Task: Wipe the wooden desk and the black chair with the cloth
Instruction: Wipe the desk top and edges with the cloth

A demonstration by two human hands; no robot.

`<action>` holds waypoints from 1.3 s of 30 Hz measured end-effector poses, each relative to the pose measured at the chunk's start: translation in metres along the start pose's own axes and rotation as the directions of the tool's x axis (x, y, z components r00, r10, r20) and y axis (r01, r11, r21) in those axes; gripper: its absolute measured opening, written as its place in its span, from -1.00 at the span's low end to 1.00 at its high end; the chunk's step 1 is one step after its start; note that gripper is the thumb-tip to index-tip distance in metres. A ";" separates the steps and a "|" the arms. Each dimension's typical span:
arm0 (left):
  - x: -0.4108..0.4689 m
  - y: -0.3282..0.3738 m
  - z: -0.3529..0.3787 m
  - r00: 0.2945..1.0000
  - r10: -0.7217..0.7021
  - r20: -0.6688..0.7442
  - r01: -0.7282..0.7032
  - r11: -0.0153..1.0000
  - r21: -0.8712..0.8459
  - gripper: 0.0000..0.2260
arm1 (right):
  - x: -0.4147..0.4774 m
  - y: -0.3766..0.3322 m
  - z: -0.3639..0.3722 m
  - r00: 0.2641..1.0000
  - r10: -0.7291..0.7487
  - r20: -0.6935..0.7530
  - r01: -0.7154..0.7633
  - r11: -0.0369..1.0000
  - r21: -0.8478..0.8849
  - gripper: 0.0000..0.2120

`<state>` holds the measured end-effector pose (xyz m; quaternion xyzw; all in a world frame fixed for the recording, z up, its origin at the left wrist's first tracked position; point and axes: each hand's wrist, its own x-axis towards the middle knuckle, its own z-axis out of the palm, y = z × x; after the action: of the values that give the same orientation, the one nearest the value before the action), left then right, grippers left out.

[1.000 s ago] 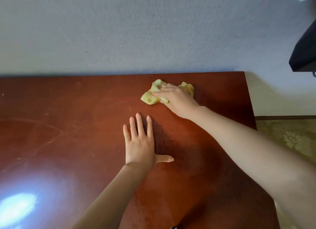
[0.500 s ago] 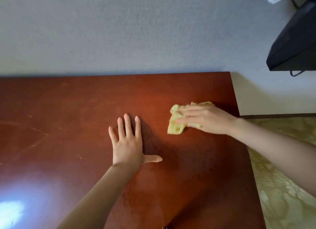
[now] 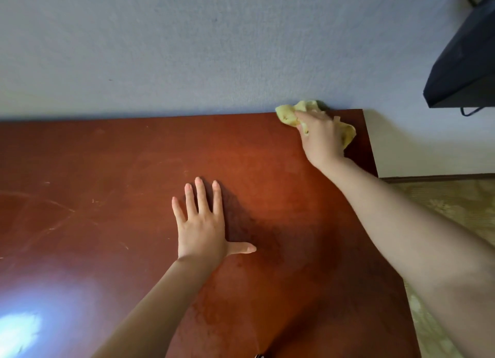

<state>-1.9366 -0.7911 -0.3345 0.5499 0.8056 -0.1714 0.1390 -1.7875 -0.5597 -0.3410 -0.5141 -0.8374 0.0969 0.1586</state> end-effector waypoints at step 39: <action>0.000 0.002 -0.016 0.997 0.044 0.064 -0.046 0.998 0.032 0.24 | -0.022 -0.071 0.020 0.967 -0.192 0.165 0.181 0.980 0.078 -0.52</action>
<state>-1.9353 -0.7836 -0.3207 0.5644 0.7853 -0.1989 0.1589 -1.8440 -0.6116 -0.3400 -0.4176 -0.8892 0.1514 0.1100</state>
